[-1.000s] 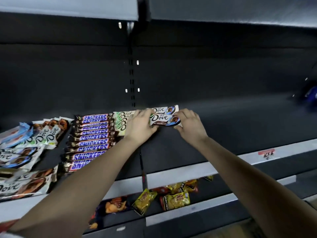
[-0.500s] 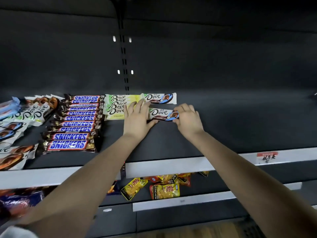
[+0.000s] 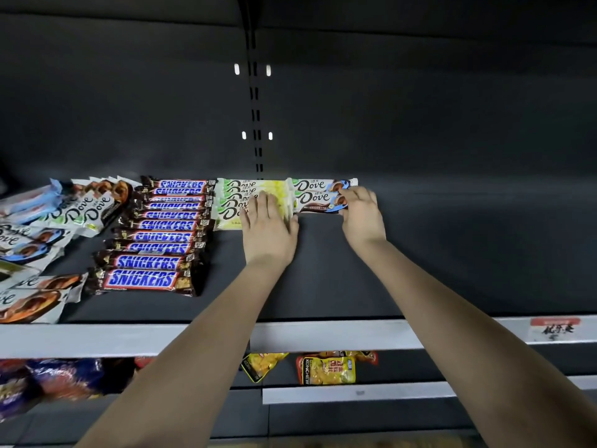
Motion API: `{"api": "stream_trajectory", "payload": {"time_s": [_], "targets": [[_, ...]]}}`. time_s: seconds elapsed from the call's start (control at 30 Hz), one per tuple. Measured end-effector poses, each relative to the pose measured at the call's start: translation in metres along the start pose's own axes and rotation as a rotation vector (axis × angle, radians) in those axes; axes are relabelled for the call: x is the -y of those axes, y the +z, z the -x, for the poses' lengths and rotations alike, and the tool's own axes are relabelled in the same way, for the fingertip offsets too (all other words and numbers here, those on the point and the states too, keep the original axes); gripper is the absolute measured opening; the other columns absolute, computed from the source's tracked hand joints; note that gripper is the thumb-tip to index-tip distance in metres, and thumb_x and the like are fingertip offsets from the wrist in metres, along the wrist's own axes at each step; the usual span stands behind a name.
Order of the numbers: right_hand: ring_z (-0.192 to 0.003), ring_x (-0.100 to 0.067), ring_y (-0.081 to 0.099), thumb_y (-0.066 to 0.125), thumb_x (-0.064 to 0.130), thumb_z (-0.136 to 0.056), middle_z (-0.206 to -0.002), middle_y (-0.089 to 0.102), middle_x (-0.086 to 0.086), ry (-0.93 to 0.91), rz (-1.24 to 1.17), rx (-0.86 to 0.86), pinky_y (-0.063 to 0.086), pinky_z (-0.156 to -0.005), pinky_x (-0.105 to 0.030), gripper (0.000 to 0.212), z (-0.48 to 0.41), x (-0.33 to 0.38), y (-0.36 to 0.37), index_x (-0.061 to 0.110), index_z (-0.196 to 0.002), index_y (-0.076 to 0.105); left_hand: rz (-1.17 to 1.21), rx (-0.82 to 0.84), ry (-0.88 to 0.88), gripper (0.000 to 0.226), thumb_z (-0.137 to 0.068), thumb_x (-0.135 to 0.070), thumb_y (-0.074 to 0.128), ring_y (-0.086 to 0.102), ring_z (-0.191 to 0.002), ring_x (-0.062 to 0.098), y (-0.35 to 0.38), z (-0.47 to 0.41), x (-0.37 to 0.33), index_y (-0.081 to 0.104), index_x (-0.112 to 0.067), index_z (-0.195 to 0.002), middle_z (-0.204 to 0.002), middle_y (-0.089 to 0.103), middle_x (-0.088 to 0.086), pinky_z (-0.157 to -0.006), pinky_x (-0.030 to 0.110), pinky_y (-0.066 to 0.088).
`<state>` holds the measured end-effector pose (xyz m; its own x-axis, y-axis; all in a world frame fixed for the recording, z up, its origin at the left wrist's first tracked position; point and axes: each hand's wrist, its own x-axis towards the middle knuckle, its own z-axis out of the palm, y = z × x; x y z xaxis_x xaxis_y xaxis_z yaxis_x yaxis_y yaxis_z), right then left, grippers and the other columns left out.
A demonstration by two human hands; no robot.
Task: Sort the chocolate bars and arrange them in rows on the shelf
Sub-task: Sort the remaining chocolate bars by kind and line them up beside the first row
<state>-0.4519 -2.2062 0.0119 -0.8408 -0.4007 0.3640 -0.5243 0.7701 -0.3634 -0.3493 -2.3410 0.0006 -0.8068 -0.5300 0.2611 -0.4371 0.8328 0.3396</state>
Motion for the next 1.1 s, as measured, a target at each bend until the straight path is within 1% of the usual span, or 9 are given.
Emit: {"api": "stream_trajectory", "payload": {"time_s": [0.2, 0.43, 0.57, 0.63, 0.73, 0.83, 0.9, 1.0, 1.1], "targets": [[-0.131, -0.020, 0.031, 0.050, -0.007, -0.087, -0.134, 0.047, -0.005, -0.024, -0.105, -0.036, 0.032, -0.104, -0.025, 0.048, -0.003, 0.004, 0.009, 0.009, -0.132, 0.049, -0.077, 0.010, -0.005, 0.067, -0.097, -0.044, 0.028, 0.001, -0.145, 0.027, 0.001, -0.009, -0.002, 0.009, -0.004, -0.148, -0.157, 0.009, 0.012, -0.117, 0.042, -0.002], [-0.131, -0.022, 0.030, 0.053, 0.001, -0.089, -0.134, 0.048, -0.005, 0.011, -0.029, -0.067, 0.034, -0.105, -0.031, 0.046, -0.003, 0.001, 0.013, 0.009, -0.134, 0.047, -0.112, -0.006, 0.014, 0.063, -0.096, -0.038, 0.029, 0.006, -0.145, 0.028, 0.000, -0.015, -0.003, 0.015, -0.003, -0.147, -0.156, 0.016, 0.012, -0.117, 0.041, 0.000], [-0.129, -0.024, 0.029, 0.053, 0.010, -0.090, -0.135, 0.049, 0.004, 0.051, 0.035, -0.069, 0.038, -0.094, -0.037, 0.044, -0.002, 0.000, 0.012, 0.016, -0.134, 0.049, -0.091, -0.031, 0.013, 0.058, -0.096, -0.030, 0.030, 0.007, -0.145, 0.028, 0.000, -0.013, -0.002, 0.016, -0.004, -0.147, -0.156, 0.016, 0.012, -0.117, 0.041, 0.000], [-0.124, -0.024, 0.032, 0.054, 0.011, -0.091, -0.135, 0.050, 0.006, 0.059, 0.031, -0.073, 0.038, -0.091, -0.035, 0.044, -0.003, 0.000, 0.012, 0.019, -0.134, 0.049, -0.081, -0.038, 0.013, 0.057, -0.097, -0.028, 0.029, 0.006, -0.145, 0.028, 0.002, -0.013, -0.001, 0.015, -0.004, -0.147, -0.156, 0.015, 0.012, -0.117, 0.042, 0.000], [-0.119, -0.023, 0.034, 0.056, 0.011, -0.090, -0.134, 0.051, 0.006, 0.055, -0.039, -0.082, 0.038, -0.095, -0.029, 0.044, -0.005, -0.003, 0.014, 0.018, -0.133, 0.050, -0.068, -0.044, 0.010, 0.057, -0.098, -0.030, 0.029, 0.005, -0.145, 0.027, 0.003, -0.014, 0.000, 0.015, -0.006, -0.147, -0.156, 0.014, 0.011, -0.118, 0.042, 0.001], [-0.117, -0.023, 0.035, 0.057, 0.009, -0.090, -0.132, 0.054, 0.005, 0.044, -0.094, -0.096, 0.034, -0.096, -0.021, 0.043, -0.008, -0.004, 0.015, 0.016, -0.132, 0.051, -0.055, -0.042, 0.026, 0.055, -0.098, -0.036, 0.029, 0.004, -0.145, 0.029, 0.002, -0.015, 0.000, 0.016, -0.018, -0.148, -0.157, 0.012, 0.010, -0.116, 0.043, 0.000], [-0.116, -0.023, 0.036, 0.058, 0.008, -0.089, -0.130, 0.055, 0.004, 0.045, -0.110, -0.109, 0.033, -0.096, -0.020, 0.042, -0.009, -0.004, 0.015, 0.015, -0.131, 0.052, -0.041, -0.050, 0.099, 0.046, -0.098, -0.033, 0.034, 0.002, -0.145, 0.031, 0.000, -0.015, -0.001, 0.028, -0.030, -0.143, -0.157, 0.010, 0.010, -0.116, 0.047, -0.002], [-0.116, -0.023, 0.037, 0.058, 0.007, -0.089, -0.129, 0.056, 0.003, 0.053, -0.123, -0.112, 0.037, -0.095, -0.024, 0.042, -0.009, -0.004, 0.016, 0.015, -0.129, 0.053, -0.068, -0.043, 0.180, 0.029, -0.097, -0.031, 0.039, 0.000, -0.144, 0.032, -0.003, -0.013, -0.002, 0.057, -0.031, -0.120, -0.157, 0.010, 0.007, -0.114, 0.050, -0.006], [-0.115, -0.023, 0.037, 0.058, 0.006, -0.089, -0.129, 0.056, 0.001, 0.041, -0.111, -0.109, 0.038, -0.095, -0.025, 0.042, -0.009, -0.003, 0.016, 0.014, -0.129, 0.053, -0.075, -0.022, 0.140, 0.032, -0.096, -0.035, 0.038, -0.001, -0.144, 0.031, -0.002, -0.012, -0.001, 0.058, -0.030, -0.120, -0.157, 0.007, 0.006, -0.114, 0.050, -0.008]]}}
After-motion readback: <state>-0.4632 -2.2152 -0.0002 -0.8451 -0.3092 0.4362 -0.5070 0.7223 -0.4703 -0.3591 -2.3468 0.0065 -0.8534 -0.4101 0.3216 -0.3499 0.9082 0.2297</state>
